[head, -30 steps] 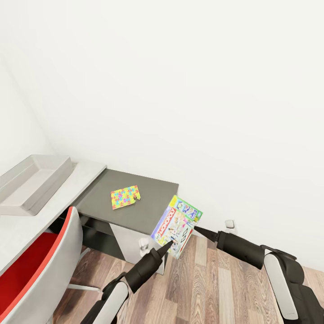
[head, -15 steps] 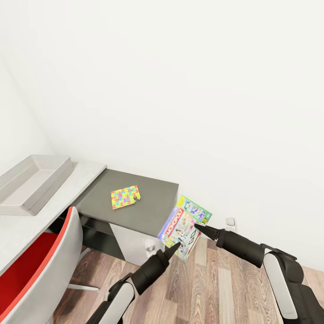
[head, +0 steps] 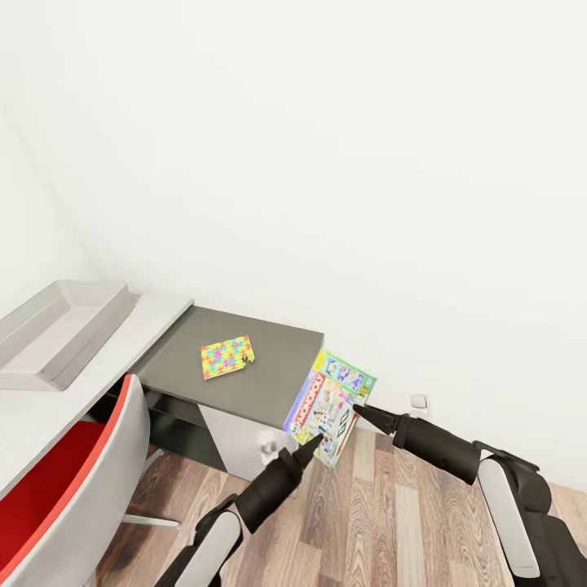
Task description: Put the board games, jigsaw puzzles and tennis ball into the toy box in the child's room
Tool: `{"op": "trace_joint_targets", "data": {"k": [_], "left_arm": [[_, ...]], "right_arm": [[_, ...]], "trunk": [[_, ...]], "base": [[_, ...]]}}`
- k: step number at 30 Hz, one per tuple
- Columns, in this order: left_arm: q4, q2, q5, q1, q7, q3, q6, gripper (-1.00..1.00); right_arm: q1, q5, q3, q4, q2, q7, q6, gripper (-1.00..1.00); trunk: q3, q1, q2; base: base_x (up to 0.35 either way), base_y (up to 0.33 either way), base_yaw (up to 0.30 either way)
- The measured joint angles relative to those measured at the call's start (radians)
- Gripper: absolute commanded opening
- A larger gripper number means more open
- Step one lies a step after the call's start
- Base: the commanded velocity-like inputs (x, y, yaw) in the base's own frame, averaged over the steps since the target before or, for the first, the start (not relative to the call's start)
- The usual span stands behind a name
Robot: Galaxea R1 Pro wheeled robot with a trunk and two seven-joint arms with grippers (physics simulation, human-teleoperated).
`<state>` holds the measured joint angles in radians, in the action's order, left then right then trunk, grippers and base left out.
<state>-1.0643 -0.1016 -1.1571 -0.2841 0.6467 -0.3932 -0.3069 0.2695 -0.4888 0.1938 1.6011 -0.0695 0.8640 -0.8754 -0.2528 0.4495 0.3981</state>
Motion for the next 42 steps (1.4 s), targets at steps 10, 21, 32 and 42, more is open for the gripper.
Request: {"op": "trace_joint_targets", "data": {"k": [10, 21, 32, 42], "left_arm": [[-0.002, 0.004, -0.029, 0.001, 0.001, -0.001, 0.000, -1.00], [-0.003, 0.004, -0.034, 0.001, 0.002, -0.002, 0.000, -1.00], [-0.004, -0.005, -0.033, 0.001, 0.000, -0.024, 0.000, -1.00], [-0.021, -0.007, -0.033, 0.001, 0.000, -0.041, 0.000, -1.00]], "right_arm": [[0.000, 0.000, -0.001, 0.001, 0.000, 0.000, 0.001, 1.00], [-0.002, 0.000, -0.011, 0.003, 0.004, 0.000, 0.003, 1.00], [-0.001, 0.048, -0.010, 0.002, 0.013, -0.004, 0.042, 1.00], [0.000, 0.057, -0.005, 0.001, 0.011, -0.005, 0.047, 1.00]], "trunk": [[0.000, 0.000, 0.000], [0.000, 0.000, 0.000], [0.000, 0.000, 0.000], [0.000, 0.000, 0.000]], "base": [[0.000, 0.000, 0.000], [0.000, 0.000, 0.000], [0.000, 0.000, 0.000], [0.000, 0.000, 0.000]]}}
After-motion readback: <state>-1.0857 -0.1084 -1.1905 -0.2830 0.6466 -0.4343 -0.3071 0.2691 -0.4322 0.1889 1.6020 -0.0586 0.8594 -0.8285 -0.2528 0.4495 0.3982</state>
